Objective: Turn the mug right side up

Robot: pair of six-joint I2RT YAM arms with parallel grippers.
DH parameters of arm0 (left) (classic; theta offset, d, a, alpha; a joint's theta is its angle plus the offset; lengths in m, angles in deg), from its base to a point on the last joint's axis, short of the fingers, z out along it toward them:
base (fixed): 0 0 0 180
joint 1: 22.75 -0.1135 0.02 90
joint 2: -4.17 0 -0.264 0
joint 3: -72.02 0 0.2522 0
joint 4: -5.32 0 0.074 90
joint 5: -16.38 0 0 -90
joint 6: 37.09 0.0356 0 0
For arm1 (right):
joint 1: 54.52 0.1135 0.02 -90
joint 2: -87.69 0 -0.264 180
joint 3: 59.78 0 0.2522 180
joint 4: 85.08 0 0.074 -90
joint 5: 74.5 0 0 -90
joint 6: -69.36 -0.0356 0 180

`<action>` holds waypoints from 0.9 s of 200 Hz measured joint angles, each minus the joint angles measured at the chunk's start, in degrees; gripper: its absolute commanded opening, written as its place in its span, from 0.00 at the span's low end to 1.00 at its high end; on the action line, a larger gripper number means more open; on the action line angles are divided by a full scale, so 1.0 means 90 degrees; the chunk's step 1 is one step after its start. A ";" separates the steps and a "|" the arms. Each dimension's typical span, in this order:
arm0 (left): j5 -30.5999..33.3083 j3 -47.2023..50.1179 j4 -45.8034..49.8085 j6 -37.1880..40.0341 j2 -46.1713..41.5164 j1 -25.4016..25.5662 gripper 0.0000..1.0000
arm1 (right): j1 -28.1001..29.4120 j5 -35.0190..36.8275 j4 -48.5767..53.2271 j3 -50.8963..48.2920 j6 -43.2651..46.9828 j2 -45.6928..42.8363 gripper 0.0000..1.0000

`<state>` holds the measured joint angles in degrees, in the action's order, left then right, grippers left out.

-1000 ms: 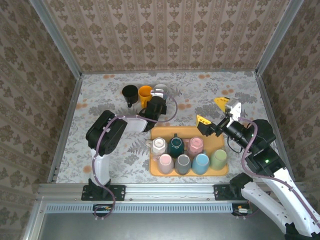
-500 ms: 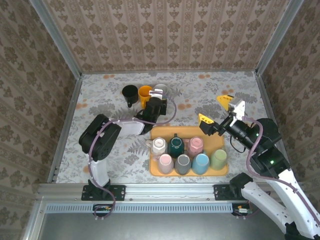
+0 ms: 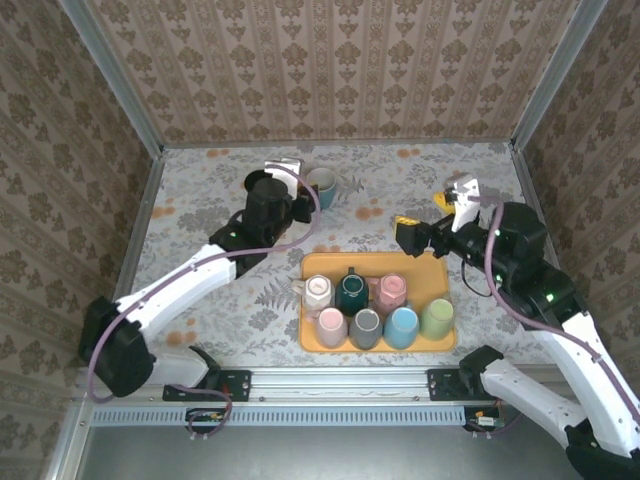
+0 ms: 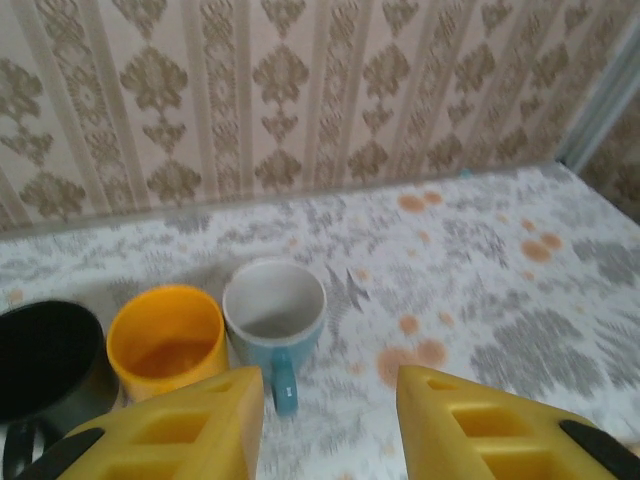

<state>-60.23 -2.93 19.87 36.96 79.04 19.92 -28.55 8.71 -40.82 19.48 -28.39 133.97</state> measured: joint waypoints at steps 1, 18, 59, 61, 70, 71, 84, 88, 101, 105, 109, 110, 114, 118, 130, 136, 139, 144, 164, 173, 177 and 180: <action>-0.0015 -0.0019 0.0053 -0.0002 -0.0007 0.0000 0.44 | -0.0002 0.0012 0.0073 0.0041 -0.0007 0.0039 1.00; -0.0396 -0.0510 0.1134 0.0012 -0.0153 0.0000 0.50 | -0.0027 0.0080 0.0658 0.0289 -0.0148 0.0427 1.00; -0.1132 -0.0260 0.2125 0.0056 -0.0976 -0.0002 0.52 | -0.0372 -0.0262 0.0814 -0.0306 -0.0869 0.0158 1.00; -0.1146 -0.0187 0.2106 0.0056 -0.1039 -0.0002 0.52 | -0.0413 -0.0289 0.0823 -0.0308 -0.0916 0.0143 1.00; -0.1195 0.0138 0.2081 0.0046 -0.1336 -0.0007 0.52 | -0.0556 -0.0374 0.0809 -0.0299 -0.1105 0.0136 1.00; -0.1197 0.0163 0.2084 0.0041 -0.1358 -0.0007 0.52 | -0.0563 -0.0381 0.0809 -0.0299 -0.1120 0.0136 1.00; -0.1209 0.0559 0.2057 0.0007 -0.1700 -0.0041 0.51 | -0.0636 -0.0418 0.0855 -0.0240 -0.1311 0.0214 1.00; -0.1202 0.0661 0.2038 0.0002 -0.1778 -0.0053 0.51 | -0.0634 -0.0418 0.0869 -0.0228 -0.1358 0.0262 1.00; -0.1156 0.0908 0.1923 -0.0032 -0.1909 -0.0095 0.52 | -0.0600 -0.0386 0.0981 -0.0199 -0.1545 0.0457 1.00; -0.1149 0.0979 0.1877 -0.0041 -0.1928 -0.0112 0.53 | -0.0583 -0.0352 0.1044 -0.0199 -0.1617 0.0520 1.00; -0.1144 0.1037 0.1843 -0.0046 -0.1936 -0.0129 0.54 | -0.0559 -0.0316 0.1103 -0.0199 -0.1695 0.0597 1.00; -0.1146 0.1054 0.1834 -0.0049 -0.1936 -0.0131 0.54 | -0.0554 -0.0301 0.1132 -0.0199 -0.1712 0.0624 1.00; -0.1137 0.1088 0.1821 -0.0049 -0.1933 -0.0134 0.54 | -0.0525 -0.0272 0.1192 -0.0199 -0.1824 0.0702 1.00; -0.1129 0.1120 0.1817 -0.0063 -0.1923 -0.0136 0.54 | -0.0493 -0.0231 0.1287 -0.0199 -0.1921 0.0789 1.00; -0.1134 0.1161 0.1814 -0.0080 -0.1882 -0.0158 0.56 | -0.0325 -0.0019 0.1549 -0.0199 -0.2310 0.1025 1.00; -0.1154 0.1166 0.1809 -0.0095 -0.1860 -0.0163 0.56 | -0.0206 0.0087 0.1681 -0.0199 -0.2540 0.1144 1.00; -0.1168 0.1166 0.1797 -0.0107 -0.1853 -0.0163 0.56 | -0.0138 0.0136 0.1751 -0.0199 -0.2645 0.1205 1.00; -0.1202 0.1171 0.1766 -0.0117 -0.1843 -0.0163 0.56 | -0.0019 0.0240 0.1868 -0.0197 -0.2866 0.1307 1.00; -0.1343 0.1294 0.1464 -0.0260 -0.1863 -0.0163 0.56 | 0.0527 0.0631 0.2375 -0.0129 -0.3857 0.1751 1.00; -0.1389 0.1379 0.1370 -0.0323 -0.1872 -0.0163 0.56 | 0.0753 0.0775 0.2579 -0.0058 -0.4282 0.1948 1.00; -0.1418 0.1413 0.1350 -0.0350 -0.1872 -0.0163 0.56 | 0.0860 0.0831 0.2667 -0.0019 -0.4488 0.2033 1.00; -0.1428 0.1428 0.1343 -0.0364 -0.1875 -0.0163 0.56 | 0.0923 0.0869 0.2715 0.0005 -0.4634 0.2091 1.00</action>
<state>-73.08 9.93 31.96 33.69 62.17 18.46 -20.24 16.54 -16.38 19.52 -70.09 152.79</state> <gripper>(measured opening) 0.559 0.999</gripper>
